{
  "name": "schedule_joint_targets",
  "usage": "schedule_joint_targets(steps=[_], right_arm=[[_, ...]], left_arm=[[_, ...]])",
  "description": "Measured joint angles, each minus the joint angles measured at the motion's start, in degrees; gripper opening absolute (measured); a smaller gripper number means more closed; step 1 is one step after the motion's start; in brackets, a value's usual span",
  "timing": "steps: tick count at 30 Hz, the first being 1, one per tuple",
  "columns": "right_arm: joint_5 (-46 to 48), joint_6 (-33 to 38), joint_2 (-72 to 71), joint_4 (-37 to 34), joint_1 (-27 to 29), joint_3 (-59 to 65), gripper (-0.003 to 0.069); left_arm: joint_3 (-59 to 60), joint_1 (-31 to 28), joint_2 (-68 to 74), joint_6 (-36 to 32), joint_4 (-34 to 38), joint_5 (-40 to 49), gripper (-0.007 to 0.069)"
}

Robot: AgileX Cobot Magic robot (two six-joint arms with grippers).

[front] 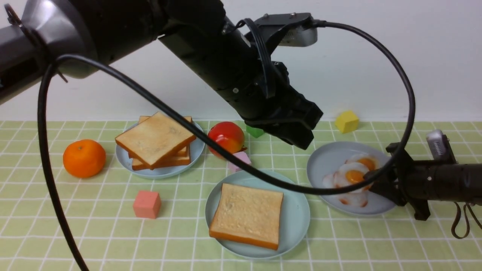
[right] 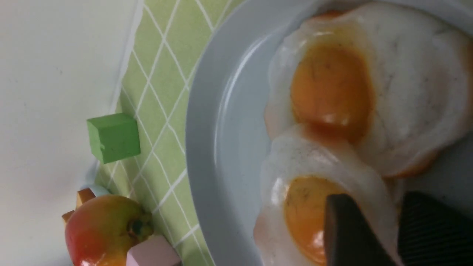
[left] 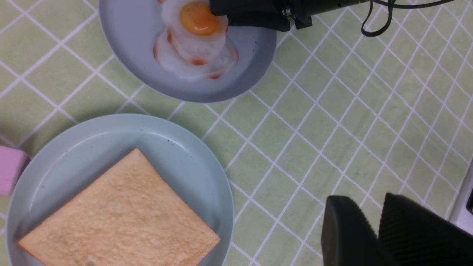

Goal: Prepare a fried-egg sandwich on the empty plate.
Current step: Use the right arm to grab a fried egg

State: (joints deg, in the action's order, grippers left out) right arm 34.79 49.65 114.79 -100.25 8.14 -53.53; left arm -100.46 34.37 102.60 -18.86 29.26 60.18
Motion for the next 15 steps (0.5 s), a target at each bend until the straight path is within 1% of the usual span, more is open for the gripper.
schedule_joint_targets(steps=[2, 4, 10, 13, 15], right_arm=[[0.8, 0.0, 0.3, 0.0, 0.0, 0.0, 0.0098], [1.2, 0.0, 0.5, 0.1, 0.0, 0.0, 0.0056], [1.8, 0.0, 0.5, 0.1, 0.0, 0.0, 0.0059], [2.7, 0.0, 0.1, 0.7, 0.0, 0.0, 0.0059], [3.6, 0.0, -1.3, 1.2, 0.0, 0.2, 0.0059]], left_arm=[[0.0, 0.0, 0.0, 0.0, -0.1, 0.0, 0.0165], [0.0, 0.0, 0.0, 0.0, -0.1, 0.0, 0.0165], [0.0, -0.7, -0.7, 1.4, -2.5, 1.2, 0.0165], [0.0, -2.9, -3.5, 4.6, -5.4, 3.3, 0.0165], [0.0, -5.3, -6.3, 7.0, -8.7, 6.8, 0.0165]])
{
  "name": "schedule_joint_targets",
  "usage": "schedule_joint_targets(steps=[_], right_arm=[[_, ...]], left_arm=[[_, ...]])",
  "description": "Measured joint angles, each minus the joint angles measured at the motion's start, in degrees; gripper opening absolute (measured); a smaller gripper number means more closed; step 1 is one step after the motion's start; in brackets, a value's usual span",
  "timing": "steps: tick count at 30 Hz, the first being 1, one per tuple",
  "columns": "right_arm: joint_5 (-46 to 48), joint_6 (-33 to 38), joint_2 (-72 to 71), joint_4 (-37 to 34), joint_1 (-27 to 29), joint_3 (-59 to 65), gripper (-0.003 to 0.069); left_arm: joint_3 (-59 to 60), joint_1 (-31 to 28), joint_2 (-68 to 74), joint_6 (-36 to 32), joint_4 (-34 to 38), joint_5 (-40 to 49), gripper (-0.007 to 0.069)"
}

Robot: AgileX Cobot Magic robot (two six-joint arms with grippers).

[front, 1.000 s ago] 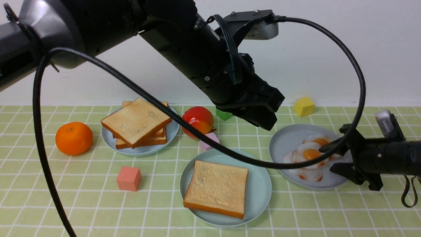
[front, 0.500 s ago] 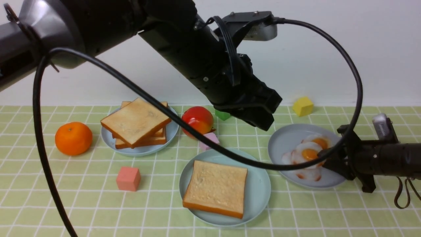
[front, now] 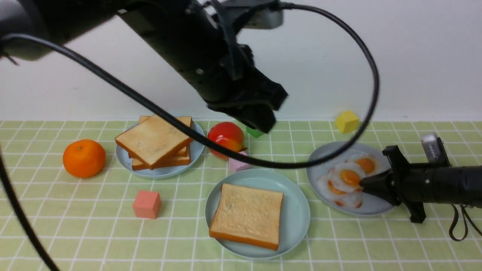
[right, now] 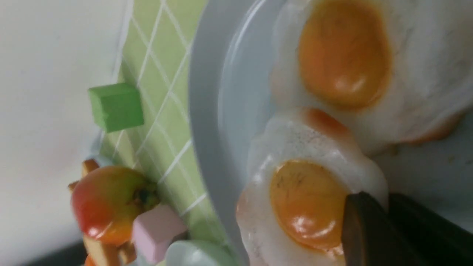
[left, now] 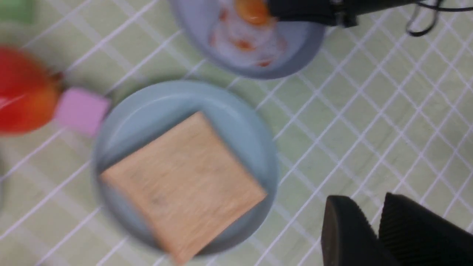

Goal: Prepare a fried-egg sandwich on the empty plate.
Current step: Use the right arm to grab a fried egg, then use the right arm to place the fried egg on the slice of bread in the middle

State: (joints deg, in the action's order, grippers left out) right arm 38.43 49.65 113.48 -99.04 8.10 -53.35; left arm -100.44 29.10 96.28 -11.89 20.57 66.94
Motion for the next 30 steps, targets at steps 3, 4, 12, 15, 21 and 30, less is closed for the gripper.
schedule_joint_targets(steps=[3, 4, 12, 15, 21, 30], right_arm=[[1.2, 0.3, -2.6, 0.2, -0.3, 0.0, 0.0059], [2.3, 0.7, -5.1, 0.2, -0.8, 0.0, 0.0059], [9.5, 1.3, -12.4, 0.5, -10.3, 0.0, 0.0059], [8.9, 1.9, -11.8, 0.9, -19.0, 0.0, 0.0059], [3.3, 4.1, -7.4, 1.1, -27.2, -1.7, 0.0059], [-3.1, 4.1, -3.3, 0.8, -27.8, -2.8, 0.0172]], left_arm=[[0.6, -2.3, -3.6, 2.5, -2.7, 3.2, 0.0165], [2.2, -3.7, -6.3, 3.9, -3.6, 3.7, 0.0165], [22.5, -4.7, -18.8, 7.6, -3.7, -1.1, 0.0165], [33.8, -4.7, -23.8, 8.0, -2.6, -8.0, 0.0165], [41.1, -4.7, -27.2, 8.0, 0.7, -12.4, 0.0165], [41.4, -4.7, -27.6, 8.0, 1.2, -12.5, 0.0169]])
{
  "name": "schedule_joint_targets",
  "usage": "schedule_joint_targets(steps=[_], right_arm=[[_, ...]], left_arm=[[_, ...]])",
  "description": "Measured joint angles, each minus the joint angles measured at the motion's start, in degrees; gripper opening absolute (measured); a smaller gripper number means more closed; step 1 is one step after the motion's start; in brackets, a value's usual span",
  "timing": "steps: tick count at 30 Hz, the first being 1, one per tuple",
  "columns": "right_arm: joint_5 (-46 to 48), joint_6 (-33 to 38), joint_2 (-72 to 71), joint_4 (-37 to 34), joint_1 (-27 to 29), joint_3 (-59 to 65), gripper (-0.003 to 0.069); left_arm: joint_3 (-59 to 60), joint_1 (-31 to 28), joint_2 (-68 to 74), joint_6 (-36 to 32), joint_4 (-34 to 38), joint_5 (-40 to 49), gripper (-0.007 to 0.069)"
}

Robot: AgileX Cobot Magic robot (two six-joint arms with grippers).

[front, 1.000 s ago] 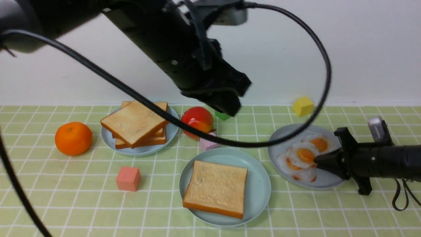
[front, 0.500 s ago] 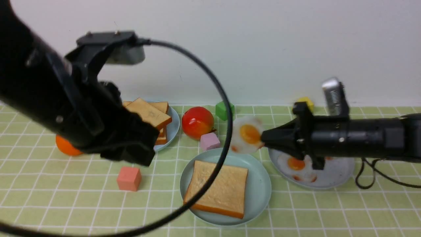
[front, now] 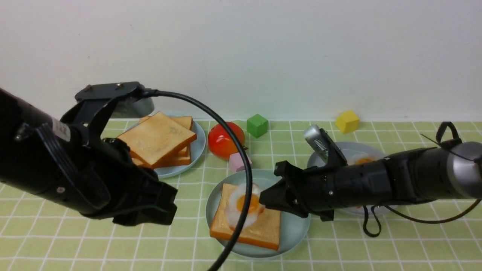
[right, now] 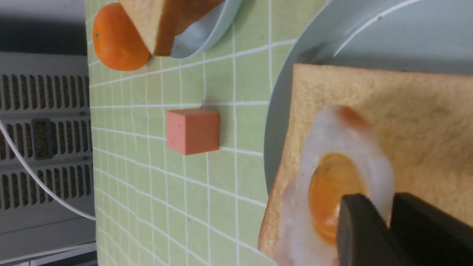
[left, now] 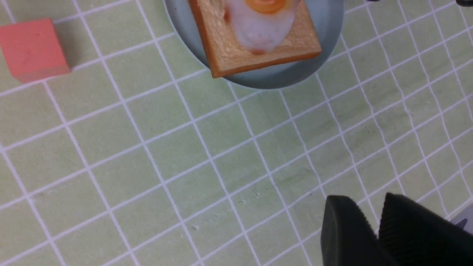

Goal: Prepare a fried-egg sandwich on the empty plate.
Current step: Use the right arm to place the fried egg on the slice of bread in the middle, then use the left arm to grab a slice of bread

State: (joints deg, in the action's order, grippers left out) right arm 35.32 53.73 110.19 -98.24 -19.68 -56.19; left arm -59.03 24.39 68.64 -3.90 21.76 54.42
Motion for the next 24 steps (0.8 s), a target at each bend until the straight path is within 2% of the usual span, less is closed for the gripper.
schedule_joint_targets(steps=[3, 4, 5, 6, 8, 10, 14, 18, 19, 21, 22, 23, 24], right_arm=[[0.6, 0.2, 0.0, 2.6, 1.0, -0.1, 0.0286], [0.8, 0.2, 0.0, 3.4, 1.3, -0.1, 0.0303], [2.0, 0.2, -0.6, 7.5, 3.0, -0.1, 0.0368], [2.2, 0.2, -0.7, 8.0, 3.3, -0.1, 0.0376], [4.6, -1.2, -3.7, 15.3, 7.2, -0.1, 0.0462], [5.7, -1.8, -5.6, 18.2, 9.1, -0.1, 0.0491], [9.7, -3.9, -17.4, 27.4, 12.5, -3.3, 0.0533], [12.6, -6.7, -27.3, 35.8, 9.1, -7.4, 0.0533], [13.2, -8.8, -31.7, 42.2, 4.3, -8.6, 0.0533], [13.5, -11.0, -35.3, 47.0, -0.2, -8.9, 0.0533], [13.6, -11.4, -35.6, 48.4, -0.7, -9.0, 0.0533], [13.9, -14.0, -37.5, 53.5, -4.7, -9.0, 0.0533], [14.0, -15.4, -38.1, 55.7, -6.3, -9.0, 0.0533]], left_arm=[[0.0, 0.0, 0.0, 0.0, 0.0, -1.1, 0.0174], [0.0, 0.0, 0.0, 0.0, 0.0, -1.3, 0.0174], [0.0, 0.0, 0.0, 0.0, 0.0, -2.1, 0.0176], [0.0, 0.0, 0.0, 0.0, 0.0, -2.2, 0.0176], [0.2, 0.0, 0.0, -0.1, -0.2, -4.6, 0.0176], [0.2, 0.0, 0.3, -0.2, -0.3, -6.0, 0.0176], [0.2, -0.2, 4.6, -0.2, 0.5, -15.2, 0.0174], [-3.0, -3.1, 10.9, -0.2, 3.0, -14.1, 0.0157], [-5.9, -6.4, 14.6, -0.7, 5.1, -10.5, 0.0146], [-8.7, -11.2, 17.9, -2.0, 8.9, -7.2, 0.0136], [-9.0, -11.2, 18.2, -2.3, 9.5, -6.9, 0.0136], [-10.5, -15.1, 20.3, -4.0, 14.0, -5.2, 0.0130], [-10.8, -16.8, 20.9, -4.6, 15.5, -4.7, 0.0129]])
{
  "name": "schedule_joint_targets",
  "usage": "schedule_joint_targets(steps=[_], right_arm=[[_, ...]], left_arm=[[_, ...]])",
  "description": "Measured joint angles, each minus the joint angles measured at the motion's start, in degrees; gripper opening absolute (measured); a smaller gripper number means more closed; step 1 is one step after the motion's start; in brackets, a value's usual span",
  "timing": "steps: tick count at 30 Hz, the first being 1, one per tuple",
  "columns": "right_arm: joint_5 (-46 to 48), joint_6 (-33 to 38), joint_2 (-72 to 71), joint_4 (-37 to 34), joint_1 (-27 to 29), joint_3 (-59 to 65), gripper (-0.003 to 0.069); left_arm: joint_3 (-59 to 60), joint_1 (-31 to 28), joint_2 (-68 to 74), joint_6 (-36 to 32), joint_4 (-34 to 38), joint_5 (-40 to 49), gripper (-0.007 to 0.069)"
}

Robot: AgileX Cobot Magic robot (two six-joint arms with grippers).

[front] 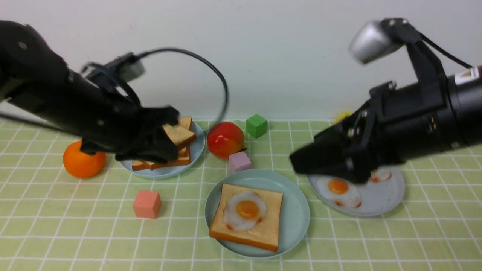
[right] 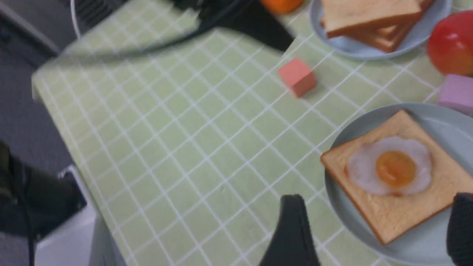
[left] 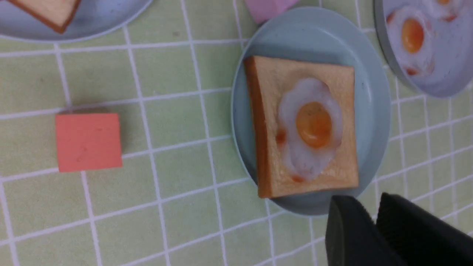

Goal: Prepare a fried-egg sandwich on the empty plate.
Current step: Use the left arm to grab a slice of bread

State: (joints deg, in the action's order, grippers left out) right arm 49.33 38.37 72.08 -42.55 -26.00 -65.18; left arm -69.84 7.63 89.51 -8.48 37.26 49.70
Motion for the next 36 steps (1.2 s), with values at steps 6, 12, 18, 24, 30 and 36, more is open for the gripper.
schedule_joint_targets(steps=[6, 12, 18, 24, 30, 36], right_arm=[[0.4, -16.6, -1.4, 20.1, -10.3, 0.0, 0.0533], [0.4, -21.0, -1.4, 22.8, -10.9, 0.0, 0.0533], [-0.3, -21.5, -1.4, 21.5, -11.1, 0.0, 0.0533], [-0.4, -21.6, -1.4, 20.4, -11.1, 0.0, 0.0533], [-0.5, -21.6, -1.4, 20.2, -11.1, 0.0, 0.0533], [-1.1, -21.6, -1.4, 19.6, -11.1, 0.0, 0.0533]], left_arm=[[-1.2, -15.8, 7.6, -4.2, 18.0, 3.0, 0.0169], [-4.2, -22.3, 14.6, -7.9, 19.9, 0.7, 0.0328], [-17.0, -23.4, 24.7, -17.2, 19.9, 9.8, 0.0448], [-32.1, -23.2, 33.5, -20.7, 14.1, 13.1, 0.0459], [-39.1, -23.2, 38.4, -21.8, 10.2, 13.1, 0.0447], [-42.0, -23.2, 42.5, -26.1, 10.3, 13.5, 0.0424]])
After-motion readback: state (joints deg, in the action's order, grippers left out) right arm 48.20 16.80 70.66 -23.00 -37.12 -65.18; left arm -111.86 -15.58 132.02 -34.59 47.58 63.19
